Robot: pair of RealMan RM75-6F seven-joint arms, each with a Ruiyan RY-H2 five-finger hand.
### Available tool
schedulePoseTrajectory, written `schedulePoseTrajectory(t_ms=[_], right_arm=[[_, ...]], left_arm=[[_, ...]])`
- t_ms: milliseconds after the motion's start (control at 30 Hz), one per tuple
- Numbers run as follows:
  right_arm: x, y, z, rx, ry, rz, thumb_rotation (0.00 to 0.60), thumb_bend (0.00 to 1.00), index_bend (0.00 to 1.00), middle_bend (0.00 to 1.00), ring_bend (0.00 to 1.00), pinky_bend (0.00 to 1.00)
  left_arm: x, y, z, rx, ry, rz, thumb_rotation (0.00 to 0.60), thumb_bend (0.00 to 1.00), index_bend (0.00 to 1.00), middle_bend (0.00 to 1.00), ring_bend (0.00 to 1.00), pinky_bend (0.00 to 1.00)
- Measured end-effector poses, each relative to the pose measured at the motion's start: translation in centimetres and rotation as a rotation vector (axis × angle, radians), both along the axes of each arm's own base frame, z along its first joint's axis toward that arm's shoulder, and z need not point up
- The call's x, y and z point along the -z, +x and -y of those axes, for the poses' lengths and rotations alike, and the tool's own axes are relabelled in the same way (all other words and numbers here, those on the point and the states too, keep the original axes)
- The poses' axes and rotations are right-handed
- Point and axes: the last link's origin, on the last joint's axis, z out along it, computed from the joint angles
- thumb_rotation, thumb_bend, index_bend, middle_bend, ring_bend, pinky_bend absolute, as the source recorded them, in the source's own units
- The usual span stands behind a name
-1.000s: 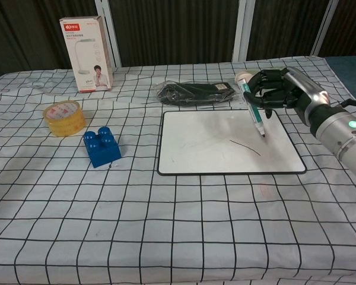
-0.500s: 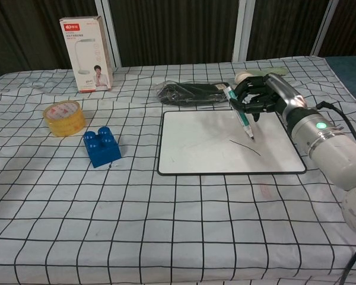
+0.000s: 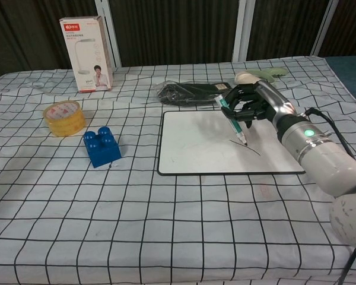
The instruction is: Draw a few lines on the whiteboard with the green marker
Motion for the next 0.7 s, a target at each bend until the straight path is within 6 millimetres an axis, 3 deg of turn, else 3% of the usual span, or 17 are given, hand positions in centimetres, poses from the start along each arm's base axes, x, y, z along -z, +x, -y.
schedulePoseTrajectory(t_ms=[700], right_arm=[[0.16,-0.61,0.4,0.015,-0.002,-0.032,0.6,0.49,1.0,0.79,0.74,0.71]], left_arm=[[-0.02,-0.08,0.01,-0.005,0.001,-0.002,0.6,0.42,0.0,0.0,0.0,0.04]])
